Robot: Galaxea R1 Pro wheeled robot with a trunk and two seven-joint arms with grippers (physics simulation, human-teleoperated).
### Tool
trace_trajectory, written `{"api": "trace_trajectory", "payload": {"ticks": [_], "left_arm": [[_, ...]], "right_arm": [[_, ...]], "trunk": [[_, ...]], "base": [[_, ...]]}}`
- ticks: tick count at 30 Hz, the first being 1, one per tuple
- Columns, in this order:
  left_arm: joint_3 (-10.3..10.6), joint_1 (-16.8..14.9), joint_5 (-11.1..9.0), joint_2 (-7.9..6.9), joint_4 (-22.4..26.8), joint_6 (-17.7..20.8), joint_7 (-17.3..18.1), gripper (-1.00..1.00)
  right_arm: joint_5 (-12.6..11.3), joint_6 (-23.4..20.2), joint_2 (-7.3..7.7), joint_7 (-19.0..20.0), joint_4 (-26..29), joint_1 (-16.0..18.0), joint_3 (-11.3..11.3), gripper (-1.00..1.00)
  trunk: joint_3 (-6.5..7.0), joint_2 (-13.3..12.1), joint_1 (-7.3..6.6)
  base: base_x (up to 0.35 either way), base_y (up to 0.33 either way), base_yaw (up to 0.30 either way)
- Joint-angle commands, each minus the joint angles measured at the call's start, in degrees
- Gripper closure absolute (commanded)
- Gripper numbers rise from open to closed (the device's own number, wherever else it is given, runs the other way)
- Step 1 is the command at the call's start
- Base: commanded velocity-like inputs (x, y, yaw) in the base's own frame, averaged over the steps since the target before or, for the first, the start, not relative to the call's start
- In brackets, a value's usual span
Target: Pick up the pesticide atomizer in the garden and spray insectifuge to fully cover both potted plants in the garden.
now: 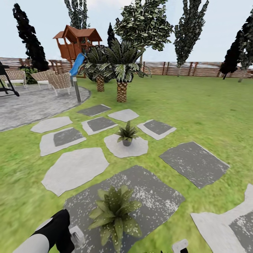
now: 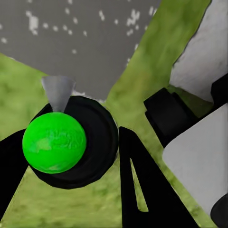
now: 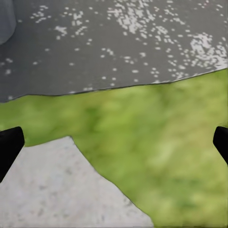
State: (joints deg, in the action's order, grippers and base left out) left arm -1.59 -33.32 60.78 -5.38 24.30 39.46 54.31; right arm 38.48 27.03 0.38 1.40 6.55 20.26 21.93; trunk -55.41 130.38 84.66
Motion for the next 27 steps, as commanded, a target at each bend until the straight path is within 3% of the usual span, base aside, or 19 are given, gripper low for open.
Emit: {"api": "trace_trajectory", "payload": {"ticks": [1, 5, 16, 27], "left_arm": [[-0.2, 0.0, 0.2, 0.02, 0.1, 0.4, 0.4, 1.0], [-0.2, 0.0, 0.2, 0.08, 0.0, 0.4, 0.4, 1.0], [-0.4, 0.0, -0.4, 0.0, -0.5, 0.4, -0.5, 1.0], [-0.8, 0.0, -0.5, -0.1, 0.0, 0.5, -0.9, 1.0]], "right_arm": [[0.4, 0.2, -0.01, 0.1, 0.0, 0.0, 0.5, -1.0], [0.4, 0.2, -0.02, 0.1, 0.0, 0.0, 0.5, -1.0], [0.4, 0.2, -0.01, 0.1, 0.0, 0.0, 0.5, -1.0], [0.4, 0.2, -0.02, 0.1, 0.0, 0.0, 0.5, -1.0]], "trunk": [[-0.05, 0.0, -0.01], [-0.05, 0.0, -0.01], [-0.05, 0.0, -0.01], [-0.05, 0.0, -0.01]], "base": [[0.0, 0.301, -0.284], [-0.051, 0.204, -0.293], [-0.014, 0.011, -0.291], [-0.139, 0.248, -0.016]]}}
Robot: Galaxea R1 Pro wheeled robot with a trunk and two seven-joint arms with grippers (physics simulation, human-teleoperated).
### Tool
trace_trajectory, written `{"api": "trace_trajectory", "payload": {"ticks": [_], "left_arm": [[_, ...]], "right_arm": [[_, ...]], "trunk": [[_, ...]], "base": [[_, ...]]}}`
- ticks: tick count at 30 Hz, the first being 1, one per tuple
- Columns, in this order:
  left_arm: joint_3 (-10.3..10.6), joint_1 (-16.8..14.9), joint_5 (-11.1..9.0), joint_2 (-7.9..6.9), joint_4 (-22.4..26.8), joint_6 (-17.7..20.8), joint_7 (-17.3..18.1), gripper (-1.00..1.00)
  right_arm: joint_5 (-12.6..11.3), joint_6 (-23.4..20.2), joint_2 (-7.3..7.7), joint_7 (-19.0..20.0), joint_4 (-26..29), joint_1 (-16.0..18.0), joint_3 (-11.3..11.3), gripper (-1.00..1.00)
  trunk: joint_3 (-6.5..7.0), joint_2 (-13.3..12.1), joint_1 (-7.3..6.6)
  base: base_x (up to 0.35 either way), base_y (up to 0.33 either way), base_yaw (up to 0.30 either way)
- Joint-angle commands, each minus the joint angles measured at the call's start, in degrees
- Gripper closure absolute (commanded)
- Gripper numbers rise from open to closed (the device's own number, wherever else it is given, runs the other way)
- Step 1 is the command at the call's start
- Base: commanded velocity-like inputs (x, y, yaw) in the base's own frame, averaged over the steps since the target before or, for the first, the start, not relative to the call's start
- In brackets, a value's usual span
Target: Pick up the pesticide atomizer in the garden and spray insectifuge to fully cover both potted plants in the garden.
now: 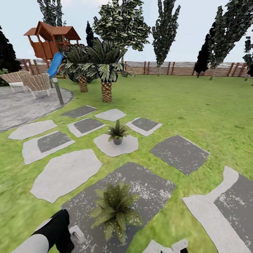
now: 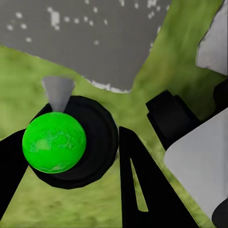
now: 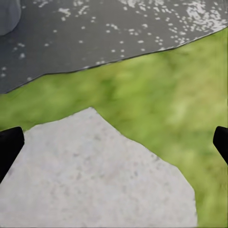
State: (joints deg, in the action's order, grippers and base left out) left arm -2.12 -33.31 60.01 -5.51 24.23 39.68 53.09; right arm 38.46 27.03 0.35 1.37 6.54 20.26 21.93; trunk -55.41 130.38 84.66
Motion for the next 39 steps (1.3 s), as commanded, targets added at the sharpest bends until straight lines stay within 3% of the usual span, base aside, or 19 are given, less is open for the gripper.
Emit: {"api": "trace_trajectory", "payload": {"ticks": [1, 15, 23, 27, 30, 39], "left_arm": [[-0.2, 0.0, 0.3, 0.06, 0.1, 0.3, 0.3, 1.0], [-0.2, 0.0, 0.3, 0.21, 0.6, 0.2, 0.3, 1.0], [-0.3, -0.1, 0.1, 1.06, 10.1, 0.2, 0.0, 1.0], [-0.1, 0.0, -3.1, 1.17, 12.4, -0.3, 0.0, 1.0], [0.0, 0.0, -4.5, 1.26, 12.3, -3.3, 0.0, 1.0], [0.0, 0.0, -4.7, 1.55, 11.7, -4.2, 0.1, 1.0]], "right_arm": [[0.4, 0.2, 0.0, 0.1, 0.0, 0.0, 0.5, -1.0], [0.4, 0.2, 0.01, 0.2, -0.1, 0.0, 0.5, -1.0], [0.3, 0.2, 0.09, 0.1, 0.0, 0.0, 0.5, -1.0], [0.3, 0.2, 0.17, 0.1, 0.0, 0.0, 0.7, -1.0], [0.3, 0.2, 0.18, 0.1, 0.1, 0.0, 0.7, -1.0], [0.3, 0.2, 0.18, 0.1, 0.0, 0.0, 0.7, -1.0]], "trunk": [[-0.05, 0.0, -0.01], [-0.05, 0.0, -0.01], [-0.05, 0.0, -0.01], [-0.05, 0.0, -0.01], [-0.05, 0.0, -0.01], [-0.05, 0.0, -0.01]], "base": [[0.001, 0.332, 0.0], [-0.024, 0.32, -0.25], [-0.228, 0.239, -0.3], [-0.115, 0.119, -0.3], [-0.012, 0.013, -0.3], [-0.001, 0.072, -0.18]]}}
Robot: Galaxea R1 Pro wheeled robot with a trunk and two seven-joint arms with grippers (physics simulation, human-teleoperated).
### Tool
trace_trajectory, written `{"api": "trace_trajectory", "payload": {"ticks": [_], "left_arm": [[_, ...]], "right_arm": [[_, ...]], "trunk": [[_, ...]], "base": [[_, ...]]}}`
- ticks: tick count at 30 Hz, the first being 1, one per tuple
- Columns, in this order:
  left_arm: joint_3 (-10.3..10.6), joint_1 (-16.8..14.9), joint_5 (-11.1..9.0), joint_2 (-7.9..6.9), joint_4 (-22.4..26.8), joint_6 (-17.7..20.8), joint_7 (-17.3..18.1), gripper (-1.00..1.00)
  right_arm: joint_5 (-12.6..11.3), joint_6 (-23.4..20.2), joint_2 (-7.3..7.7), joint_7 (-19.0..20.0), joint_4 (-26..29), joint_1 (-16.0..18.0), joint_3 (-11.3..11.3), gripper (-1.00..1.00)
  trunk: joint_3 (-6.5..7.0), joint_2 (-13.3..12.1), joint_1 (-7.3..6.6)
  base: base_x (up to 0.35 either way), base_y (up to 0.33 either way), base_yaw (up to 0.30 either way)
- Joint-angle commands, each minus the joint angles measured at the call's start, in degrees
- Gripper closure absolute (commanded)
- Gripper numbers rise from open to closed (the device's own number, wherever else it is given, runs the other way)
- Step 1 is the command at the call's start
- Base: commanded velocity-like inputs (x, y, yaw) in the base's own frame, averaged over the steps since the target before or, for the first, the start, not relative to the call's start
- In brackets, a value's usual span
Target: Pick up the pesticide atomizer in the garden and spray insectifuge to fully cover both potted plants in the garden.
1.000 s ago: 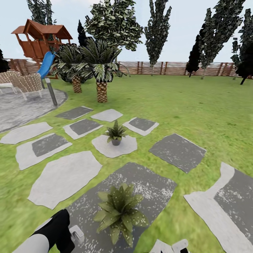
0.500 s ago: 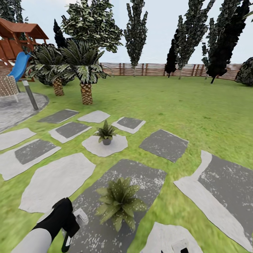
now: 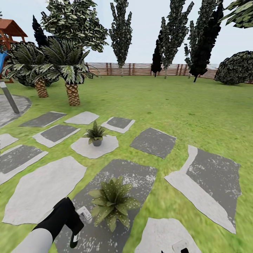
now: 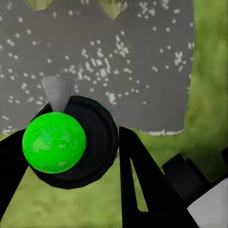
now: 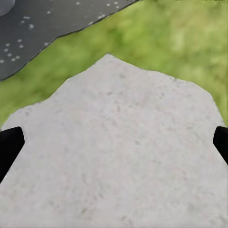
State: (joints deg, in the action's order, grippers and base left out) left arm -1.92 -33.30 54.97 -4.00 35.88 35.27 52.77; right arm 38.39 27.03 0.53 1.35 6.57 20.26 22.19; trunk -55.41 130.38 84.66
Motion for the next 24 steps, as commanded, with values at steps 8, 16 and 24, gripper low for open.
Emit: {"api": "trace_trajectory", "payload": {"ticks": [8, 16, 24], "left_arm": [[-0.2, 0.0, 0.3, 0.11, 0.1, 0.2, 0.4, 1.0], [-0.2, 0.0, 0.3, 0.08, 0.1, 0.2, 0.4, 1.0], [-0.2, 0.0, 0.3, 0.05, 0.1, 0.2, 0.3, 1.0]], "right_arm": [[0.4, 0.2, 0.0, 0.1, 0.0, 0.0, 0.5, -1.0], [0.4, 0.2, 0.0, 0.1, 0.0, 0.0, 0.6, -1.0], [0.4, 0.2, 0.0, 0.1, 0.0, 0.0, 0.6, -1.0]], "trunk": [[-0.05, 0.0, -0.01], [-0.05, 0.0, -0.01], [-0.05, 0.0, -0.01]], "base": [[0.0, 0.298, -0.002], [0.0, 0.304, -0.212], [0.0, 0.304, -0.297]]}}
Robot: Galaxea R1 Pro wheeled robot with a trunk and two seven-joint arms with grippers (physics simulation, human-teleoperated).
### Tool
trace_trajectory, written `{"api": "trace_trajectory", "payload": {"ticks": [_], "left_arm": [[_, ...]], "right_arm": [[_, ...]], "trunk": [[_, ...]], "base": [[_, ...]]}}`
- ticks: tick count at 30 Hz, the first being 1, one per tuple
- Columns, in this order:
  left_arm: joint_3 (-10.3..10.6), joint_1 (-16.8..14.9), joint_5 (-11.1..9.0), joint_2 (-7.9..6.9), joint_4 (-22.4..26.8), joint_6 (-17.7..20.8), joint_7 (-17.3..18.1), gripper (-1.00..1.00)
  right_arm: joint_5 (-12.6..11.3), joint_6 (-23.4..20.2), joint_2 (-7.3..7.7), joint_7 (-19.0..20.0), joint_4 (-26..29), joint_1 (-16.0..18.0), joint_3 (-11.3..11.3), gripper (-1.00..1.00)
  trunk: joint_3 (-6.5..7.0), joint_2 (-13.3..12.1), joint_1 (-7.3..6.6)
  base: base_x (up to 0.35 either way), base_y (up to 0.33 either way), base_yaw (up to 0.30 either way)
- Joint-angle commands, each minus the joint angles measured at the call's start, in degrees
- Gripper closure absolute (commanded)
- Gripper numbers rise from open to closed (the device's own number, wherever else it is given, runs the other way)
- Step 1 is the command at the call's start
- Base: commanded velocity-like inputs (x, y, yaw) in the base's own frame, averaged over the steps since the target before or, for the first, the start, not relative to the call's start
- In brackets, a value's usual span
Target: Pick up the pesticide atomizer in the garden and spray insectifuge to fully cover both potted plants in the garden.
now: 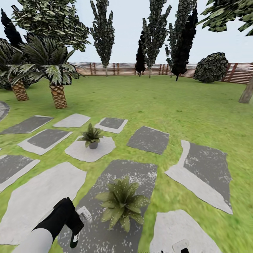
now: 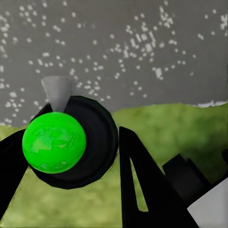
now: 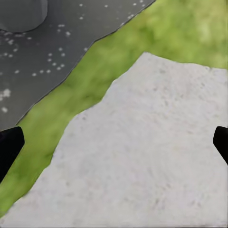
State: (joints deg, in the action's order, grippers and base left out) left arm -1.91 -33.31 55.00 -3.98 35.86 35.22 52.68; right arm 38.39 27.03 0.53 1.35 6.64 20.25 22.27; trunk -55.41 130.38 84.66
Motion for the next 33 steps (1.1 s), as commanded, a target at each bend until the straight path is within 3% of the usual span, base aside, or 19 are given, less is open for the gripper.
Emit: {"api": "trace_trajectory", "payload": {"ticks": [1, 9, 17, 22, 27, 33], "left_arm": [[-0.2, 0.0, 0.3, 0.05, 0.1, 0.3, 0.4, 1.0], [-0.1, 0.0, 0.3, 0.54, 0.1, 0.2, 0.5, 1.0], [0.0, 0.0, 0.5, 0.72, 0.1, 0.1, 0.4, 1.0], [0.1, 0.3, 0.9, 0.59, -0.1, 0.0, 0.5, 1.0], [0.7, 3.7, 1.6, 0.41, 0.2, -0.2, 0.5, 1.0], [0.8, 3.9, 1.7, 0.71, 0.3, -0.2, 0.5, 1.0]], "right_arm": [[0.4, 0.2, 0.0, 0.1, 0.0, 0.0, 0.5, -1.0], [0.4, 0.2, 0.0, 0.1, 0.0, 0.0, 0.5, -1.0], [0.4, 0.2, 0.0, 0.1, 0.0, 0.0, 0.5, -1.0], [0.4, 0.2, 0.0, 0.1, 0.0, 0.0, 0.5, -1.0], [0.4, 0.2, 0.0, 0.1, 0.0, 0.0, 0.4, -1.0], [0.4, 0.2, 0.0, 0.1, -0.1, 0.0, 0.4, -1.0]], "trunk": [[-0.05, 0.0, -0.01], [-0.05, 0.0, -0.01], [-0.05, 0.0, -0.01], [-0.05, 0.0, -0.01], [-0.05, 0.0, -0.01], [-0.05, 0.0, -0.01]], "base": [[0.0, 0.304, -0.298], [0.043, 0.285, -0.298], [0.012, 0.027, -0.293], [0.0, 0.0, -0.054], [0.0, 0.0, -0.002], [0.0, 0.0, 0.0]]}}
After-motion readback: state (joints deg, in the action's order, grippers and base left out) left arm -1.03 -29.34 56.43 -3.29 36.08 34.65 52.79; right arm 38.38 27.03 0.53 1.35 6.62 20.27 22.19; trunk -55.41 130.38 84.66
